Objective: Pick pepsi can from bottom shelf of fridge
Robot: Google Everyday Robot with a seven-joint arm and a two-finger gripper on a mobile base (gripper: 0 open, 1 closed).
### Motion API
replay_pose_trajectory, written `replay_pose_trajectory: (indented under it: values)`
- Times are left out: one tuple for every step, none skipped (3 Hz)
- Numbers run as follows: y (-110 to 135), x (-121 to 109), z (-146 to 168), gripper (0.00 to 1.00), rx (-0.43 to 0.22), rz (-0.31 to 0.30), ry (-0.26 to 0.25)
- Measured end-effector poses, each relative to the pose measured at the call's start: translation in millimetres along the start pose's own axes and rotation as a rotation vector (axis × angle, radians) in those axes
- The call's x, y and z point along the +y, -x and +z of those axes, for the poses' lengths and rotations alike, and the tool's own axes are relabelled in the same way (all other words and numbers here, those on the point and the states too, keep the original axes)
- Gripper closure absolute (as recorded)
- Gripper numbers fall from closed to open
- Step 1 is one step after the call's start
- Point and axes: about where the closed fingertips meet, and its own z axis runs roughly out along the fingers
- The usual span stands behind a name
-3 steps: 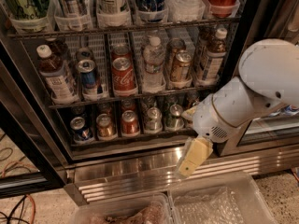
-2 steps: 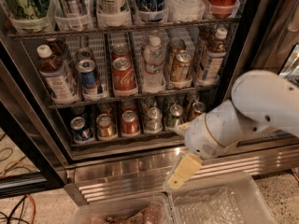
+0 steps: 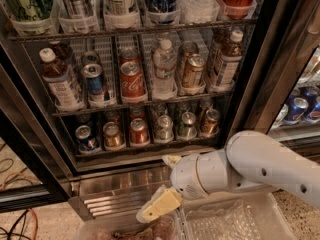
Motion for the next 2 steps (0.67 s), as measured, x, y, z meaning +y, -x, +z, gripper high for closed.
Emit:
replay_pose_trajectory:
  values:
    - [13.8,-7.2,5.2,0.0,-0.028,-0.009,-0.044]
    - [12.9,-7.4,4.6,0.0,-0.026,-0.009,-0.044]
